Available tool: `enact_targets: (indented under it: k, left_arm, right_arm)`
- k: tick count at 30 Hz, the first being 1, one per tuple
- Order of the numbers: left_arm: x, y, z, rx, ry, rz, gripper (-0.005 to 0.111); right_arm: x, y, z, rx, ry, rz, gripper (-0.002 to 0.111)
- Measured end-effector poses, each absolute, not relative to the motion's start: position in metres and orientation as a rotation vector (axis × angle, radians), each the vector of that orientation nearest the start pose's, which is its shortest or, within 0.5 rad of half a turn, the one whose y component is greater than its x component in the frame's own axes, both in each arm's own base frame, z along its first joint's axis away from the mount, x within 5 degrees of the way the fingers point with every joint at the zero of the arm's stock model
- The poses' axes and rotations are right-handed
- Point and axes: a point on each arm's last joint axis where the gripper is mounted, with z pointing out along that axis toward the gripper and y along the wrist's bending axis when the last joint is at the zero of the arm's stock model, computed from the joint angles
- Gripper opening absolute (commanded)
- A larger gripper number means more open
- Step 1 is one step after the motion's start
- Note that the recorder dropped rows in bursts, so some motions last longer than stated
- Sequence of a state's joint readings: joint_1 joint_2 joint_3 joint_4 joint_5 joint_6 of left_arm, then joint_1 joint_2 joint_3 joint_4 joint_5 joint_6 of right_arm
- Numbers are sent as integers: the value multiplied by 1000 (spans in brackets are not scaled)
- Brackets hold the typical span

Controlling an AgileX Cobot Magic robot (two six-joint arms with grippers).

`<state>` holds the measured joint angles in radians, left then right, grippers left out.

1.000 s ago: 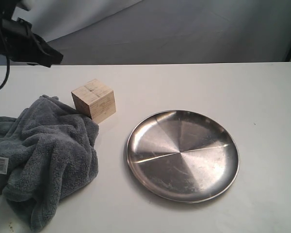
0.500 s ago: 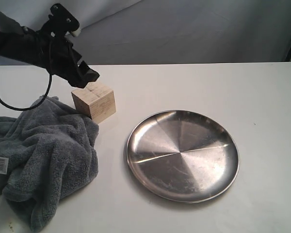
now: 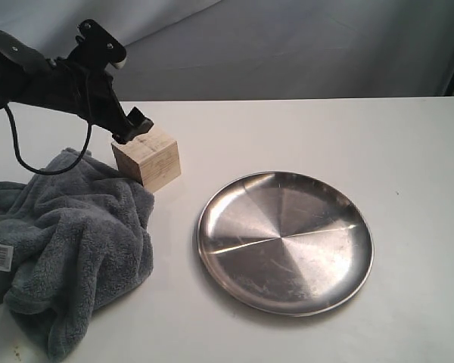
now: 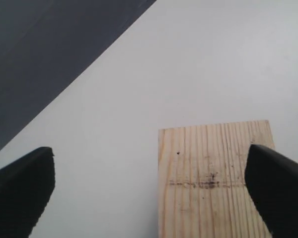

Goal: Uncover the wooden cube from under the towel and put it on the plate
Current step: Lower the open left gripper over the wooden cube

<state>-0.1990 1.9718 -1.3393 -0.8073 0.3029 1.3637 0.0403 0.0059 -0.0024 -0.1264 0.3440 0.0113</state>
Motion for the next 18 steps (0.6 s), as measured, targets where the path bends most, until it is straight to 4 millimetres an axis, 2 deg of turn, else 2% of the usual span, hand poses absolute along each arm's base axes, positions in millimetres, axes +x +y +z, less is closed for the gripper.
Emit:
enact_targets:
  k: [3, 6, 18]
  left_arm:
    - [423, -106, 195, 978, 2093, -64, 99]
    - [422, -106, 195, 987, 2098, -76, 105]
    - [416, -111, 192, 1128, 2085, -132, 105]
  right_arm:
    - [54, -2, 183, -105, 1826, -86, 0]
    - [54, -2, 183, -105, 1826, -86, 0]
    - [54, -2, 183, -105, 1826, -86, 0]
